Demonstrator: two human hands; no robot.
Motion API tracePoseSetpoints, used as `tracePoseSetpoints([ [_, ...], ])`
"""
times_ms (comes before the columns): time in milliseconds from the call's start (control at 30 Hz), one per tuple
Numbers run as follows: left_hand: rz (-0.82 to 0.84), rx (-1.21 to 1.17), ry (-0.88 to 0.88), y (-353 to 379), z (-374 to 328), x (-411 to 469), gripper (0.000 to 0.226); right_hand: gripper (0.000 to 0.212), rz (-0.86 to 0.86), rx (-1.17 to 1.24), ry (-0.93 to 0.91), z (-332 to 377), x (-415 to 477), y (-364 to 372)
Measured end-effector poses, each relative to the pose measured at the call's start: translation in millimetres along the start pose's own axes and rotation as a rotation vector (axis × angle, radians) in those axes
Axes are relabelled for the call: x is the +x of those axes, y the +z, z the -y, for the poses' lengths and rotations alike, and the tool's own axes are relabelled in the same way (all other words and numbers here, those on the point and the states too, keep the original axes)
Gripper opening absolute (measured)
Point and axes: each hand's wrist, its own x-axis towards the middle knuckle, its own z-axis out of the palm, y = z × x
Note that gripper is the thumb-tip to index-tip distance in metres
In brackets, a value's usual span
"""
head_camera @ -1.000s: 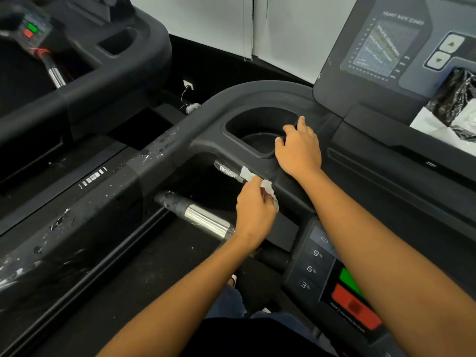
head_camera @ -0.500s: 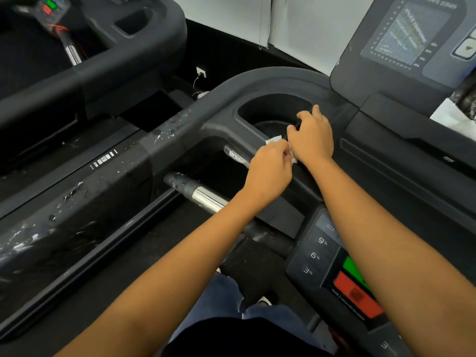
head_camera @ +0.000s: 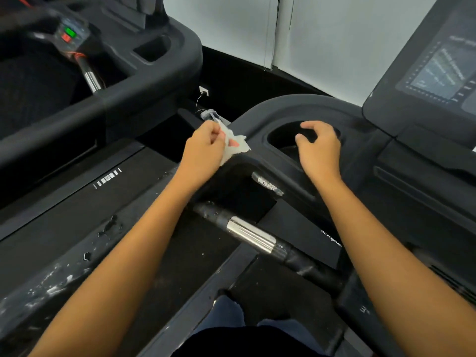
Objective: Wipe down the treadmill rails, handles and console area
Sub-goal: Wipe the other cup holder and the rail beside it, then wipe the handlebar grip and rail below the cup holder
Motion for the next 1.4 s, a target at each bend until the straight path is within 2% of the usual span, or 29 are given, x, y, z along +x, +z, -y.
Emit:
tracePoseSetpoints([
  [67, 0.099, -0.174, -0.066, -11, 1, 8, 0.016, 0.031, 0.198, 0.158, -0.04, 29, -9, 21],
  [167, 0.169, -0.274, -0.069, -20, 3, 17, 0.012, 0.035, 0.638, 0.303, -0.024, 67, -20, 47],
  [233, 0.113, -0.327, -0.076, -27, 7, 21, 0.013, 0.029, 0.728, 0.292, -0.035, 77, -24, 63],
  [300, 0.056, -0.373, -0.102, -35, 15, 29, 0.015, 0.024, 0.686, 0.223, -0.04, 77, -25, 75],
  [367, 0.073, -0.431, -0.15, -44, 22, 34, 0.02, 0.016, 0.649, 0.209, -0.019, 75, -26, 81],
  [533, 0.269, -0.652, -0.322, -58, 32, 30, 0.06, 0.014, 0.536, 0.302, -0.025, 77, -29, 87],
  [633, 0.384, -0.675, -0.34, -57, 39, 24, 0.055, 0.019, 0.569, 0.429, 0.019, 81, -28, 83],
  [767, 0.245, -0.629, -0.294, -55, 42, 23, 0.05, 0.018, 0.572, 0.471, 0.089, 80, -23, 80],
  [933, 0.073, -0.573, -0.254, -54, 42, 19, 0.032, 0.008, 0.549, 0.702, 0.317, 76, -24, 81],
  [1000, -0.007, -0.456, -0.235, -50, 43, 18, 0.03, 0.01, 0.583, 0.788, 0.36, 76, -24, 79],
  [1067, -0.129, -0.265, -0.142, -46, 40, 13, 0.029, 0.014, 0.61, 0.831, 0.366, 77, -23, 76],
  [1133, -0.234, -0.194, -0.034, -40, 29, 5, 0.024, 0.014, 0.612, 0.794, 0.334, 78, -22, 73],
  [1200, -0.23, -0.159, 0.017, -33, 19, -2, 0.031, 0.014, 0.631, 0.756, 0.292, 79, -21, 72],
  [1300, -0.069, -0.212, -0.132, -31, 16, 2, 0.042, 0.018, 0.689, 0.81, 0.288, 82, -19, 73],
  [1400, -0.034, -0.317, -0.172, -37, 19, 16, 0.027, 0.021, 0.673, 0.882, 0.335, 87, -14, 72],
])
